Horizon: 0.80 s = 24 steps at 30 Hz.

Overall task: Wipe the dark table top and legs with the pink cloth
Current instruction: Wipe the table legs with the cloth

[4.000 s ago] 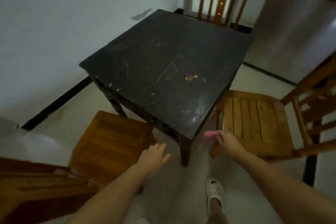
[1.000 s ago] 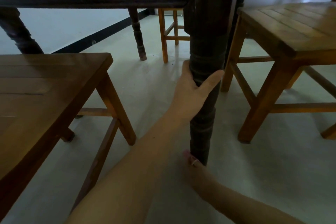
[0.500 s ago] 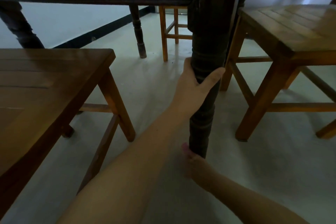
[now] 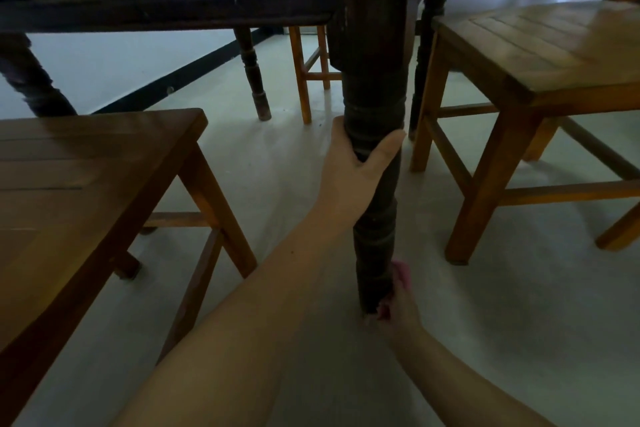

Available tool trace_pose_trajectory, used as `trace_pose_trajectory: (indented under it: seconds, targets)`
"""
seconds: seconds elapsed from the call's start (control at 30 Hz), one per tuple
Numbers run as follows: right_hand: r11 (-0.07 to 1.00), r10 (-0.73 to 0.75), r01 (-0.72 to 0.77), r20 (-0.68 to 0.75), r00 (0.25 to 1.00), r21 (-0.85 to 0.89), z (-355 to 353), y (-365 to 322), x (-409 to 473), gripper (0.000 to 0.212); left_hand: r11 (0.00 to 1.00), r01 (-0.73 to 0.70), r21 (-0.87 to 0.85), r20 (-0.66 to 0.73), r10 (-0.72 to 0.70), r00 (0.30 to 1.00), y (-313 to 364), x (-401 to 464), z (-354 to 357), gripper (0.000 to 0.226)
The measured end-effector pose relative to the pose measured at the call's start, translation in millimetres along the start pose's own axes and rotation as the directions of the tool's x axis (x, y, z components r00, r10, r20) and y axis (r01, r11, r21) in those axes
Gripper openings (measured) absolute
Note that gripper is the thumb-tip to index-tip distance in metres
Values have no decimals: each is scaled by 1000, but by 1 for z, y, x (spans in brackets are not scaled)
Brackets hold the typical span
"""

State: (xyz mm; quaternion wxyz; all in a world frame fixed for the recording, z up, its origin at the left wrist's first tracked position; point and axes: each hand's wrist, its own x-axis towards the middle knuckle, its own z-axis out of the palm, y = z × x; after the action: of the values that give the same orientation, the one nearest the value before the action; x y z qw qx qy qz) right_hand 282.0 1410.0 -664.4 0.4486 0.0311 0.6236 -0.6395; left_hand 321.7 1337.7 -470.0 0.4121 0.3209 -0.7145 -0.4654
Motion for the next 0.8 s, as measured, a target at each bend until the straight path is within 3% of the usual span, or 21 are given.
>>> trace_pose_trajectory:
  seconds: [0.03, 0.1, 0.17, 0.2, 0.23, 0.33, 0.4, 0.47, 0.53, 0.6, 0.67, 0.73, 0.8]
  targets:
    - [995, 10, -13, 30, 1000, 95, 4, -10, -6, 26, 1000, 5, -3, 0, -5, 1000, -1, 0, 0, 56]
    - [967, -205, 185, 106, 973, 174, 14, -34, -20, 34, 1000, 10, -11, -6, -10, 1000, -2, 0, 1, 56]
    - [886, -463, 451, 157, 873, 103, 24, -45, -27, 39, 1000, 6, -21, -23, -6, 1000, -3, 0, 3, 55]
    - [856, -516, 515, 142, 845, 43, 26, -40, -27, 37, 1000, 5, -26, -28, -6, 1000, -3, 0, 4, 54]
    - [861, -505, 508, 100, 858, -16, 25, -33, -26, 34, 1000, 7, -30, -30, -7, 1000, -2, -1, 4, 54]
    - [960, -268, 268, 6, 963, -86, 14, -12, -19, 38, 1000, 8, -24, -22, -8, 1000, -1, -2, 3, 53]
    - [974, -211, 211, 4, 977, -86, 13, -23, -26, 39, 1000, 0, -25, -18, -1, 1000, -2, -2, 2, 51]
    - [903, -428, 430, 64, 902, -20, 23, -52, -42, 31, 999, 2, -41, -15, -3, 1000, -2, -2, 2, 49]
    - [772, -634, 632, 172, 754, 74, 36, -83, -64, 35, 998, -4, -55, -24, 2, 1000, -3, -1, 2, 47]
    - [718, -692, 688, 221, 687, 108, 43, -99, -68, 34, 998, -6, -57, -34, 4, 999, -3, -2, 3, 46]
    - [776, -624, 630, 198, 756, 40, 39, -100, -58, 30, 998, 5, -55, -28, -6, 1000, -2, -3, 3, 47]
    - [883, -444, 466, 211, 871, -66, 23, -89, -36, 26, 999, 21, -41, -14, -22, 1000, 0, -2, 3, 51]
    - [943, -228, 271, 222, 948, -193, 5, -74, -16, 38, 999, 32, -36, -4, -33, 999, -1, 0, 2, 54]
